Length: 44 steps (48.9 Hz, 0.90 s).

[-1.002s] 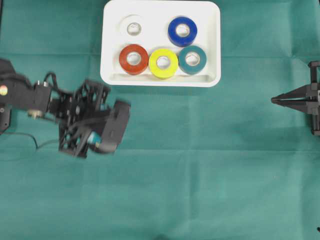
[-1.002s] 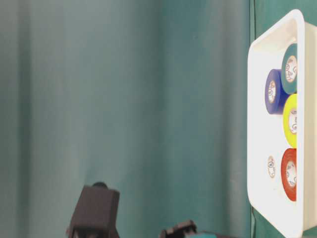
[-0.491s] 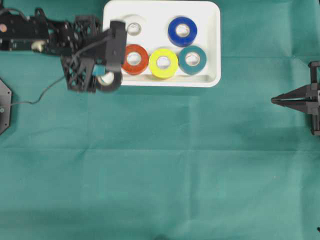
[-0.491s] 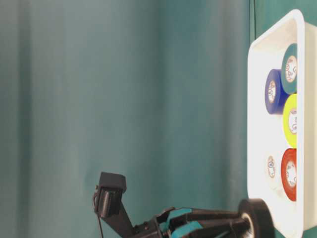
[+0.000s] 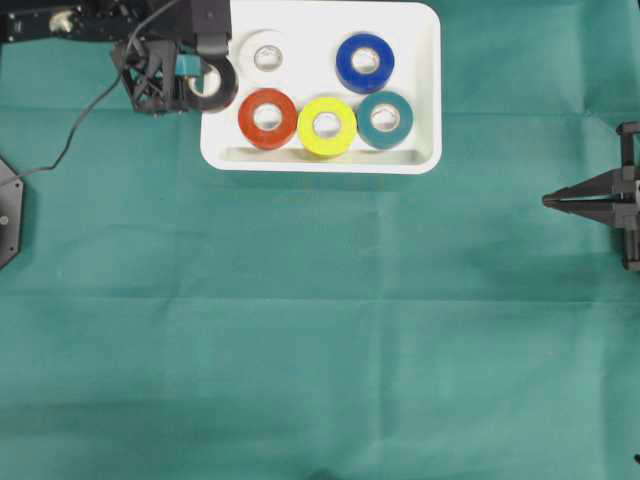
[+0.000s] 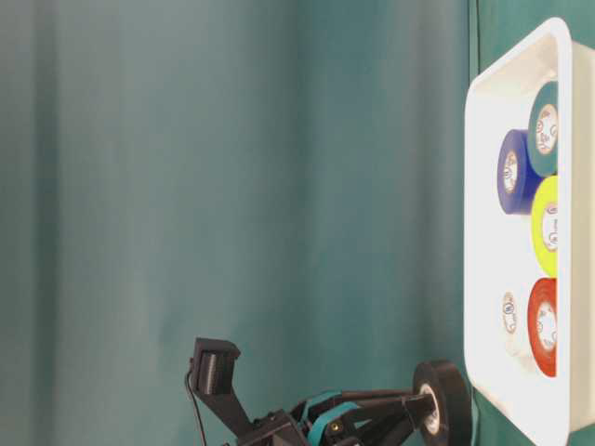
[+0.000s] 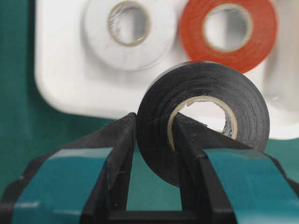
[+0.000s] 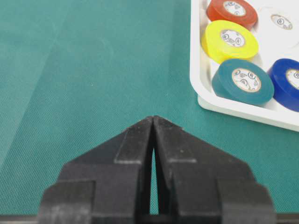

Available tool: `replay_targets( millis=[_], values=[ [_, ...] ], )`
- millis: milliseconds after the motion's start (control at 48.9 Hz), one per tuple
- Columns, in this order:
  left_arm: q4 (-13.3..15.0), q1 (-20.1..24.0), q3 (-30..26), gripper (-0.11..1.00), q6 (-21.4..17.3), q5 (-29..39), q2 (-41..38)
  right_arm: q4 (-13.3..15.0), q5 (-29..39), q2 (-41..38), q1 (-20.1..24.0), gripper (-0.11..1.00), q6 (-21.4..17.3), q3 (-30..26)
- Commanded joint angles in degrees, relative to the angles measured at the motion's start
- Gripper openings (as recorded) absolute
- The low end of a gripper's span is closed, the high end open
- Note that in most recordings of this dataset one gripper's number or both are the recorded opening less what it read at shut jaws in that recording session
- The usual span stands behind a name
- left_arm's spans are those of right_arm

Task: Put the tape into the white case with the left arm.
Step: 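Lift and carry the black roll into the white tray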

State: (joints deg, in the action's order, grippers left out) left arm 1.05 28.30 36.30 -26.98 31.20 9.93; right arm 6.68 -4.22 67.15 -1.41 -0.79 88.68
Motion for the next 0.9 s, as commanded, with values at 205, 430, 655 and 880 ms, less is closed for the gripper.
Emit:
replay_targets(
  millis=[205, 430, 655, 880],
  values=[
    [0.00, 0.79, -2.11, 0.21, 0.00, -2.02, -0.97, 0.09, -0.53, -0.44, -0.09, -0.10, -0.09, -0.70],
    [0.18, 0.53, -5.27, 0.21, 0.18, -2.02, -3.60, 0.09, -0.53, -0.44, -0.09, -0.10, -0.09, -0.70],
    [0.18, -1.41, -13.27, 0.21, 0.09, -2.02, -8.88, 0.09, -0.53, -0.44, 0.00, -0.10, -0.09, -0.70],
    [0.09, -2.29, -21.80, 0.21, -0.09, -1.05, -15.47, 0.09, -0.53, -0.44, 0.00, -0.10, -0.09, -0.70]
  ],
)
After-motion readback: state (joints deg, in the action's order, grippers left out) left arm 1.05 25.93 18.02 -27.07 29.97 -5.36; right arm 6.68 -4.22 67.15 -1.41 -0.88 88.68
